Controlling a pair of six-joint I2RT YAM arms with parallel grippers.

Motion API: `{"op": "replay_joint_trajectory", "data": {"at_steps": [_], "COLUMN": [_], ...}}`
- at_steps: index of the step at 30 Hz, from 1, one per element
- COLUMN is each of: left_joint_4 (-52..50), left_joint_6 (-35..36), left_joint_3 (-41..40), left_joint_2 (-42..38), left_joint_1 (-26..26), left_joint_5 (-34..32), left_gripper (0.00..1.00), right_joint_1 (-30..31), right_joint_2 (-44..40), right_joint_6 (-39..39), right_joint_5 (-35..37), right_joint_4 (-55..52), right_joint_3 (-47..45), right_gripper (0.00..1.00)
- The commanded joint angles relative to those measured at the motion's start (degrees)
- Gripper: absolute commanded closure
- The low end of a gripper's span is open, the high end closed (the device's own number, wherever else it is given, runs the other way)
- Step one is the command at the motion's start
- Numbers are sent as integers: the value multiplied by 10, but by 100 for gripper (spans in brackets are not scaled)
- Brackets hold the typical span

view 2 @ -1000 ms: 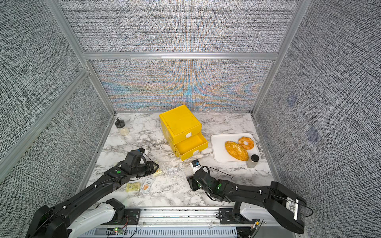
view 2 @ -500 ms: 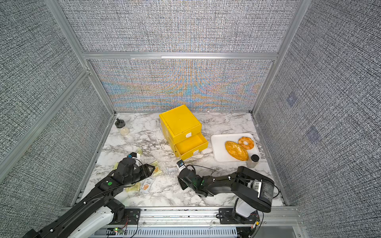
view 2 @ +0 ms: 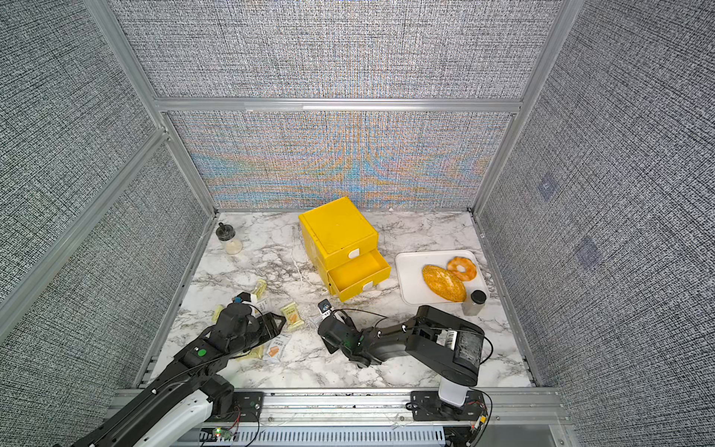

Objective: Place the cookies into the drawer by color
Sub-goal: Pick up the cookie at the center of the board.

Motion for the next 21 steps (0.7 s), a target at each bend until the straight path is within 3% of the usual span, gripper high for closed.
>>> {"op": "replay_joint_trajectory", "data": {"at_steps": [1, 10, 16, 21], "left_joint_4": [-9, 5, 5, 7], "left_joint_6": [0, 1, 2, 4], "left_joint_3": [-1, 9, 10, 10], "left_joint_2": [-2, 19, 23, 27], "left_joint_1": [0, 1, 0, 1], "left_joint_5": [-9, 0, -2, -2], "left_gripper": [35, 35, 35, 34], "right_joint_1": [7, -45, -59, -62], "right_joint_2": [-31, -63, -34, 13], "right_joint_6": [0, 8, -68, -110], "right_joint_5": [-6, 20, -23, -58], "right_joint_4": [-14, -33, -1, 0], "right_joint_3": [-14, -25, -10, 23], "right_gripper": [63, 60, 40, 36]}}
